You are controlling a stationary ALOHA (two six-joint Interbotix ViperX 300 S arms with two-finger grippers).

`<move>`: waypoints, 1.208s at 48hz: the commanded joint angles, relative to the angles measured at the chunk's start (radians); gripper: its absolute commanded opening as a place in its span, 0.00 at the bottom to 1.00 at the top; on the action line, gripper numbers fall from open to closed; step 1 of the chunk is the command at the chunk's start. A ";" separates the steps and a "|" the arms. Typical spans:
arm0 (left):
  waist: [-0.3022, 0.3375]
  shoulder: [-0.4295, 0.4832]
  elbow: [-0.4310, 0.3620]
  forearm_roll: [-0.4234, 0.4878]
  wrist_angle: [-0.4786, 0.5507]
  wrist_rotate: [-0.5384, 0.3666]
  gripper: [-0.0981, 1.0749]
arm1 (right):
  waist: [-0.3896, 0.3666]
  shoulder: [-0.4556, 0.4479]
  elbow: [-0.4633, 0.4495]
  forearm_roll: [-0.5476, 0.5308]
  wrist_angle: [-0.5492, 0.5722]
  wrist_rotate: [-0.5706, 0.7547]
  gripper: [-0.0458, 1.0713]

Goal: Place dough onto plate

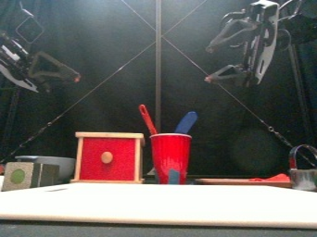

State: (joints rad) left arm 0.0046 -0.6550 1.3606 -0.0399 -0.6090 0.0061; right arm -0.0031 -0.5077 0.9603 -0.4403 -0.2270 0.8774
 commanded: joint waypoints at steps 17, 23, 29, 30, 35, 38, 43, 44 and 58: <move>-0.025 0.002 0.003 -0.031 -0.005 0.003 0.10 | -0.008 -0.008 -0.006 -0.063 -0.051 0.000 0.89; -0.025 0.002 0.006 -0.031 -0.003 0.003 0.10 | -0.009 -0.005 -0.002 -0.058 -0.051 0.000 0.89; -0.023 0.002 0.005 -0.031 -0.003 0.008 0.10 | -0.012 0.002 -0.003 -0.057 -0.051 0.002 0.89; -0.021 0.000 0.005 -0.031 -0.003 0.008 0.10 | -0.014 0.002 -0.002 -0.057 -0.051 0.003 0.89; -0.014 0.002 0.002 -0.031 -0.003 0.008 0.10 | -0.015 0.009 0.000 -0.057 -0.051 0.003 0.89; -0.008 0.002 0.000 -0.028 -0.003 0.008 0.10 | -0.018 0.015 -0.002 -0.052 -0.049 0.012 0.89; 0.014 0.002 -0.009 -0.029 -0.003 0.008 0.10 | -0.025 0.029 -0.006 -0.041 -0.049 0.003 0.89; 0.018 0.002 -0.011 -0.028 -0.003 0.008 0.10 | -0.028 0.032 -0.006 -0.044 -0.051 0.002 0.89; 0.043 0.002 -0.015 -0.041 -0.003 0.003 0.10 | -0.101 0.044 0.015 -0.080 -0.044 -0.002 0.89</move>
State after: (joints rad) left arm 0.0445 -0.6550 1.3698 -0.0752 -0.6090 0.0107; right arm -0.0890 -0.4556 0.9802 -0.5108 -0.2684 0.8774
